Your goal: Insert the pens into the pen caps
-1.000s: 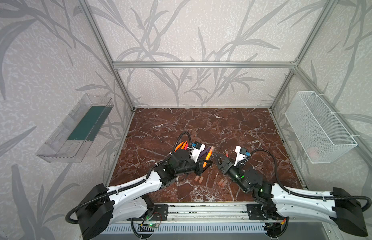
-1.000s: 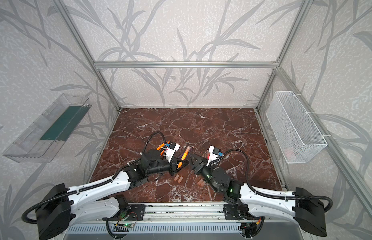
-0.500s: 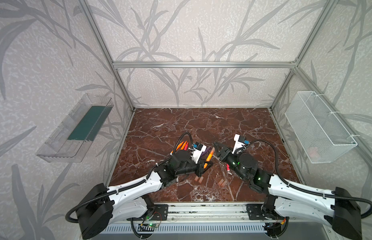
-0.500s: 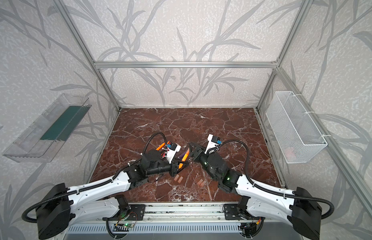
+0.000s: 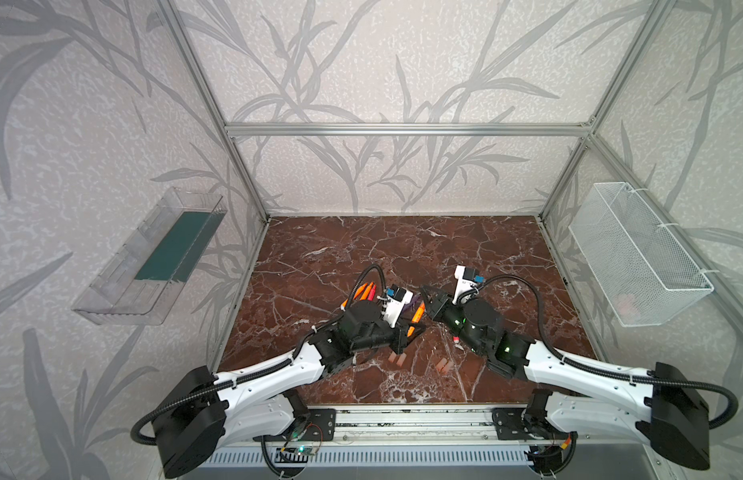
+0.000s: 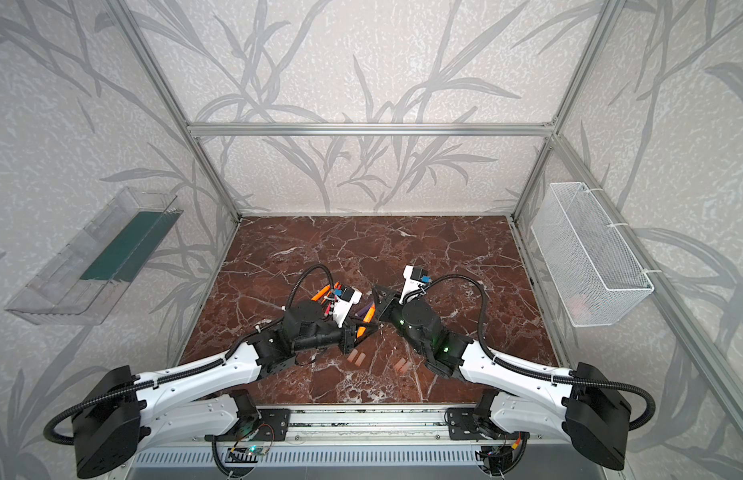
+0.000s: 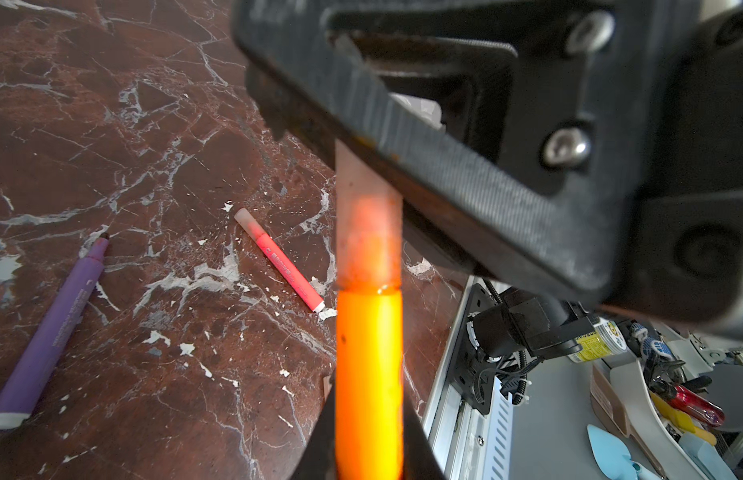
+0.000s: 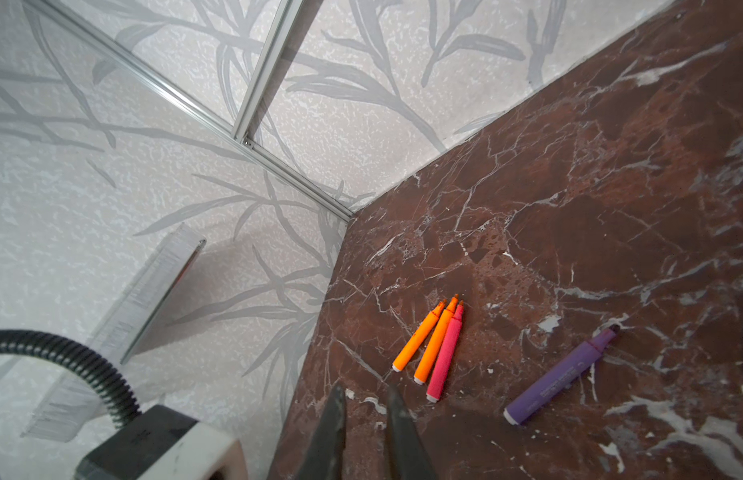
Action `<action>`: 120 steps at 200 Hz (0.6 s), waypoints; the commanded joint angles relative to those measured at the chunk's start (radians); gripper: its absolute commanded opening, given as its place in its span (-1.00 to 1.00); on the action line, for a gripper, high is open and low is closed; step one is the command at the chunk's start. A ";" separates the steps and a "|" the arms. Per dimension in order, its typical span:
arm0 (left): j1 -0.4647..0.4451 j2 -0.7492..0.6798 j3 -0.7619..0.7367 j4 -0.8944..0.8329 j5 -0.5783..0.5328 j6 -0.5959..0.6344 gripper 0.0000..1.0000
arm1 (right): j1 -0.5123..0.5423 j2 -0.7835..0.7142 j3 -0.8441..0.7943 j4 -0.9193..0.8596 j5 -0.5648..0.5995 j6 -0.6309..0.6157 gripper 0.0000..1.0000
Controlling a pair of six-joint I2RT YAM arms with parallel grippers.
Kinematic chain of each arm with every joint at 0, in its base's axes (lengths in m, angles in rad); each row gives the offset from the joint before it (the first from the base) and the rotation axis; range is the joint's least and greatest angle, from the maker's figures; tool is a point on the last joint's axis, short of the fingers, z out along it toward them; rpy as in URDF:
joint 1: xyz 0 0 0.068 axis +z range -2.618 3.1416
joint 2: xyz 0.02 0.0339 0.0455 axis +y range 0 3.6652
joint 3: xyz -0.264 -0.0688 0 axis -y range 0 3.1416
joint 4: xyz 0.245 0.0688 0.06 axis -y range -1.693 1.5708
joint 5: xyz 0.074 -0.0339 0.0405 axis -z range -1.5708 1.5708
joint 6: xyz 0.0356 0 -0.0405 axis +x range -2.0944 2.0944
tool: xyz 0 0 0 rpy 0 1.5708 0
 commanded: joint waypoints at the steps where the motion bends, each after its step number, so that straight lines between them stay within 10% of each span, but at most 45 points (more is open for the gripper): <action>1: -0.005 0.000 0.042 -0.004 -0.001 0.025 -1.00 | 0.003 0.015 0.010 -0.048 -0.068 -0.010 -0.96; 120: 0.023 -0.006 0.050 -0.015 0.054 0.062 -1.00 | 0.152 0.019 -0.135 -0.038 -0.168 -0.098 -1.00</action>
